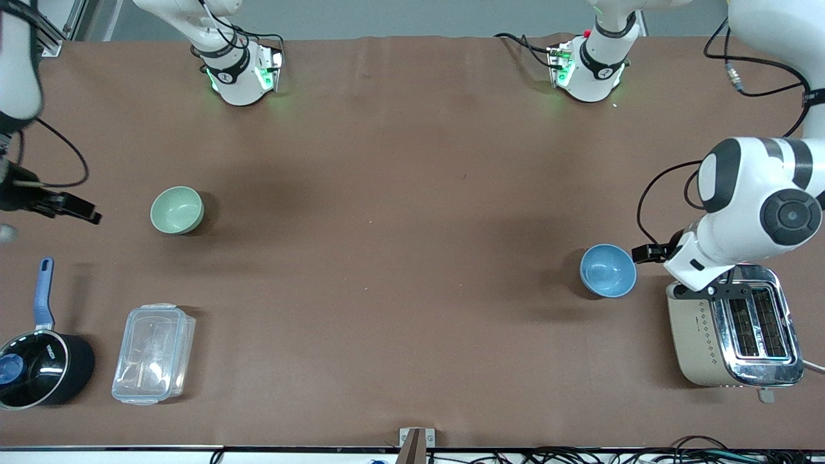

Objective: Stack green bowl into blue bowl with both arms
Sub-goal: 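Move the left gripper to the blue bowl while the right gripper nears green, then grasp the green bowl with the right gripper while the left gripper grasps blue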

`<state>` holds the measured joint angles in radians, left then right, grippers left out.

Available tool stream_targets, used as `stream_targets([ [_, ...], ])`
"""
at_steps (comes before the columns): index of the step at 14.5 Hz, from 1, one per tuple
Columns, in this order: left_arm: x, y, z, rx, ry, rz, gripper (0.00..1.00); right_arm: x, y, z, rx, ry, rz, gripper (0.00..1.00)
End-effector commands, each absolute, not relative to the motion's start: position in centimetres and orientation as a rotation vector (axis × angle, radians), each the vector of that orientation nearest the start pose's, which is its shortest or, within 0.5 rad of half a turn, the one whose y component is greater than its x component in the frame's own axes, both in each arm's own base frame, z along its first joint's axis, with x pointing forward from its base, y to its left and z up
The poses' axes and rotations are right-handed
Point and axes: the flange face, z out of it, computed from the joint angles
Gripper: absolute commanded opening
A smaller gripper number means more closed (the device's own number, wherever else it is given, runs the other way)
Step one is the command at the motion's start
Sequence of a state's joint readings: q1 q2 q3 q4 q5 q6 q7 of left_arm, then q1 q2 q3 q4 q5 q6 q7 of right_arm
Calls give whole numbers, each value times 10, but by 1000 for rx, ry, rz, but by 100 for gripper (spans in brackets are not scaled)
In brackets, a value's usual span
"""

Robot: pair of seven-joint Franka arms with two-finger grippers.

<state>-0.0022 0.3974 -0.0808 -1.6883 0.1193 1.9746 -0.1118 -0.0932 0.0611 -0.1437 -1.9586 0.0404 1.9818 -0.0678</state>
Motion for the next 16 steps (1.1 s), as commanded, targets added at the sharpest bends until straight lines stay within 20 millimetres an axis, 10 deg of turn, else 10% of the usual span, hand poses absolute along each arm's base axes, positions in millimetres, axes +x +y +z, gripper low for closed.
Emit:
stream_targets([
  [1,655,-39,326,-3067,94,87,100,521,-131,383,-3083,303,104,99],
  [6,655,-20,263,-3088,188,-18,93,484,-128,282,-3067,325,262,98],
  [16,644,-13,215,-3101,226,56,54,457,-174,224,-3006,196,413,95],
])
